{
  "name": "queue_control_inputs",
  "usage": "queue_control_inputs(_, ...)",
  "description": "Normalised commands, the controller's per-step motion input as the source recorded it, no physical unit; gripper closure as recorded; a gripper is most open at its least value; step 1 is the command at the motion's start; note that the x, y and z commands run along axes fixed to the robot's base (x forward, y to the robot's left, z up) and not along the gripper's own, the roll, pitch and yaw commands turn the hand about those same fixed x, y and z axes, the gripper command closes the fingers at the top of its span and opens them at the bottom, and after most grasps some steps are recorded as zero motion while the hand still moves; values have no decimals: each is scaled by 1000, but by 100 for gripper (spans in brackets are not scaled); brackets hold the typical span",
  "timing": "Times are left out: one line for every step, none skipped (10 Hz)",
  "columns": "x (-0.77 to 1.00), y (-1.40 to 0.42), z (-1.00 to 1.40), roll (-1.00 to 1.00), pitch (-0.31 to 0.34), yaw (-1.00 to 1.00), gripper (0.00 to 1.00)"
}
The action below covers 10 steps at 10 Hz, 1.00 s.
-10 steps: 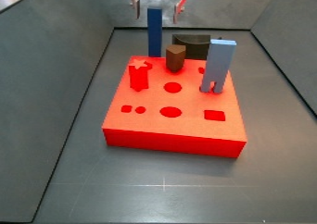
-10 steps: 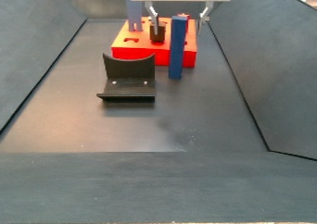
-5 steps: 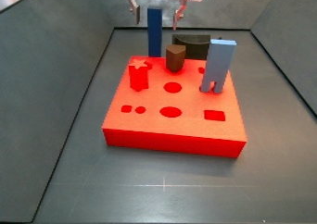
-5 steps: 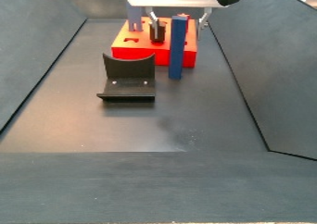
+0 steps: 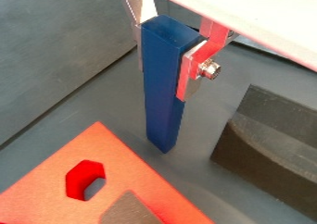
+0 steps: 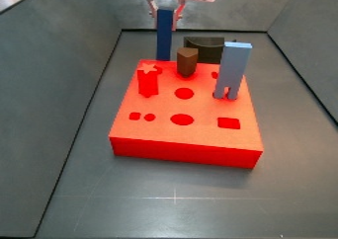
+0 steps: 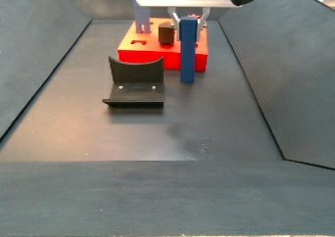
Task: Pick up the rectangle object. Move up. Move to above the board. Insert the rectangle object.
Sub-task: Pick up the rectangle object, then move up.
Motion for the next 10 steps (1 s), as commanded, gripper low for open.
queue_control_inputs(0,0,0,0,0,0,100)
queue_control_inputs(0,0,0,0,0,0,100)
queue_control_inputs(0,0,0,0,0,0,100)
queue_control_inputs(0,0,0,0,0,0,100)
queue_control_inputs(0,0,0,0,0,0,100)
queue_control_inputs(0,0,0,0,0,0,100)
queue_control_inputs(0,0,0,0,0,0,100)
queue_control_inputs(0,0,0,0,0,0,100)
queue_control_inputs(0,0,833,0,0,0,100)
queue_control_inputs(4,-67,837,-18,-3,-17,100)
